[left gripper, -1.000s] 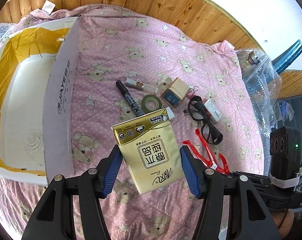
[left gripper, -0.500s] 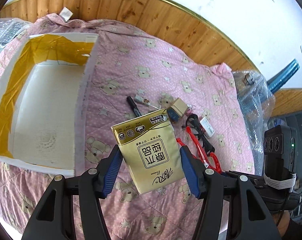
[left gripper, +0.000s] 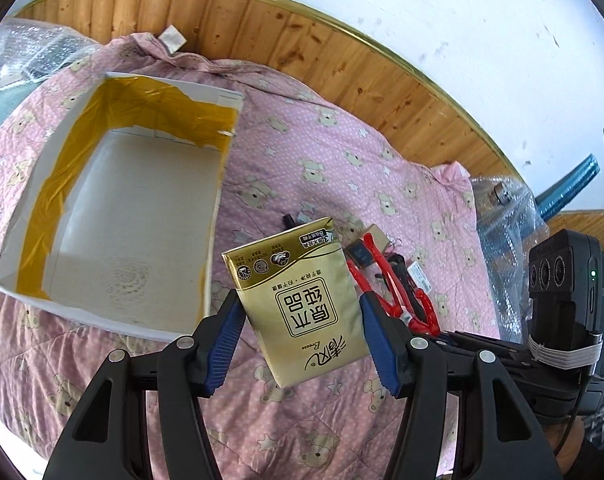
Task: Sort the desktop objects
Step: 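Carry the tissue pack and red toy over the JIAYE box with both tools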
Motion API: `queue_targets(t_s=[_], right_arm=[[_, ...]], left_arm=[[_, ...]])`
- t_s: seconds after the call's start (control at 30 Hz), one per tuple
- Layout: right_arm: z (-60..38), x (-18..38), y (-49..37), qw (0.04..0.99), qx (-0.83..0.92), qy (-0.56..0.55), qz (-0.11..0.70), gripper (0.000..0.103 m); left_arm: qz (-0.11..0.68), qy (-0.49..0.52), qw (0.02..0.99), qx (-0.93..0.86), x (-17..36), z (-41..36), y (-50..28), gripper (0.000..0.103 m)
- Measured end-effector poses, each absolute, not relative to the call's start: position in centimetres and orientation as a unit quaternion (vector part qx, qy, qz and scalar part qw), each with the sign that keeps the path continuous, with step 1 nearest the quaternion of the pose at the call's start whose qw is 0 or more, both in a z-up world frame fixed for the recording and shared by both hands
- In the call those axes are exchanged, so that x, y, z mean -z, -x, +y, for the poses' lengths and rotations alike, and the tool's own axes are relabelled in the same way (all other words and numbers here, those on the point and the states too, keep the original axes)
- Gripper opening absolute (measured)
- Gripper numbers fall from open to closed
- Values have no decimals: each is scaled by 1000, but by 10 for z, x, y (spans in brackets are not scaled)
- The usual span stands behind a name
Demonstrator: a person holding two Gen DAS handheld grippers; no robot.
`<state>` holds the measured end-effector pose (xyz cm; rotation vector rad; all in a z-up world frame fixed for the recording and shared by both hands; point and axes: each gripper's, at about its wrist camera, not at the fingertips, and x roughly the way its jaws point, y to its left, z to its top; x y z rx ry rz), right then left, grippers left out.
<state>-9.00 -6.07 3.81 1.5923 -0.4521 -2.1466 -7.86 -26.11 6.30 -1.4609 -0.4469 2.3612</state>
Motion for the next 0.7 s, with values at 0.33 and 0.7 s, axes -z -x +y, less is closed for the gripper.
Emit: queue_targets(t_s=[0.33, 0.7], right_arm=[[-103, -64, 112, 248, 779, -560, -132, 18], [-152, -79, 144, 283, 776, -554, -100, 18]], left_arm=[[-197, 497, 134, -834, -67, -301, 86, 60], [-230, 492, 93, -834, -61, -339, 106, 60]])
